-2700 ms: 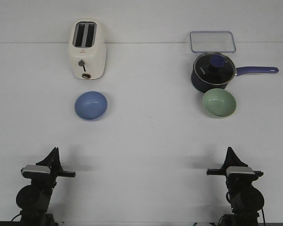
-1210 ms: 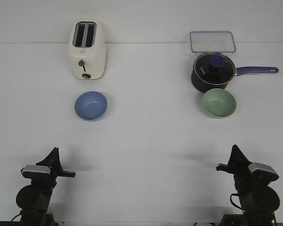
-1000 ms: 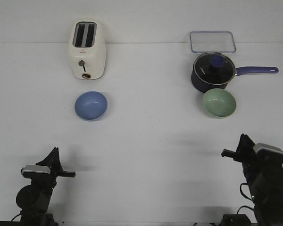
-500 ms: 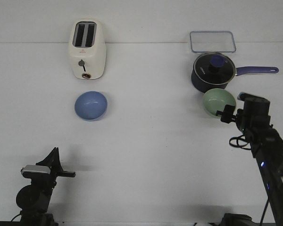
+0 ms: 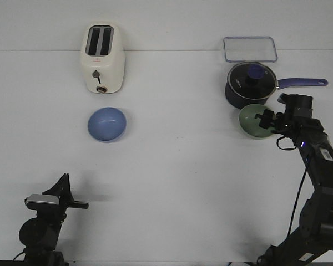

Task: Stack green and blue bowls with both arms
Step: 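Grip the green bowl rim and carry it toward the table center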

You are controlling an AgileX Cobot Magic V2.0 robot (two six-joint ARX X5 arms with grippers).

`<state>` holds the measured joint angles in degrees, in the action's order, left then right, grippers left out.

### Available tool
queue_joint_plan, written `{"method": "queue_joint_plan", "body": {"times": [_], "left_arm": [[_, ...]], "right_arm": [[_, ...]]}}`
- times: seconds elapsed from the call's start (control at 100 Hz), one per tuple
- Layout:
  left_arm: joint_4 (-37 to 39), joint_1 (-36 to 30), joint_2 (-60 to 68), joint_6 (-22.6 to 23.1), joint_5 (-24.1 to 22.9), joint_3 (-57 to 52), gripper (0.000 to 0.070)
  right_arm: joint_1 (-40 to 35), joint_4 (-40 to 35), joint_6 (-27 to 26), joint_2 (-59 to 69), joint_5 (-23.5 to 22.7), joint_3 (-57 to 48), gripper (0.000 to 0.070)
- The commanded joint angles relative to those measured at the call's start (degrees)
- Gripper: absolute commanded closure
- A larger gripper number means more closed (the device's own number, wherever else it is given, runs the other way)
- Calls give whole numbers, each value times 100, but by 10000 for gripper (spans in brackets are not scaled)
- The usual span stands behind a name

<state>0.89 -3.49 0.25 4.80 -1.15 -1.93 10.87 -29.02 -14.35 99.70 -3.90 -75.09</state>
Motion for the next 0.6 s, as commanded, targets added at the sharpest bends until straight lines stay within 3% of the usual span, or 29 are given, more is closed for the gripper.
{"method": "queue_joint_plan", "body": {"times": [0.0, 0.04, 0.13, 0.21, 0.46, 0.59], "left_arm": [[81, 4, -7, -35, 9, 114, 688], [83, 4, -7, -35, 7, 114, 688], [83, 4, -7, -37, 9, 114, 688], [83, 4, -7, -35, 7, 114, 688], [83, 4, -7, -35, 9, 114, 688], [83, 4, -7, -37, 7, 114, 688]], "right_arm": [[2, 70, -9, 219, -63, -140, 451], [2, 72, -59, 269, -63, -140, 506], [0, 55, -83, 313, -61, -140, 552], [2, 24, -85, 313, -59, -140, 699], [46, -177, -125, -35, -96, -149, 700], [17, -404, -79, -625, -553, -146, 700]]}}
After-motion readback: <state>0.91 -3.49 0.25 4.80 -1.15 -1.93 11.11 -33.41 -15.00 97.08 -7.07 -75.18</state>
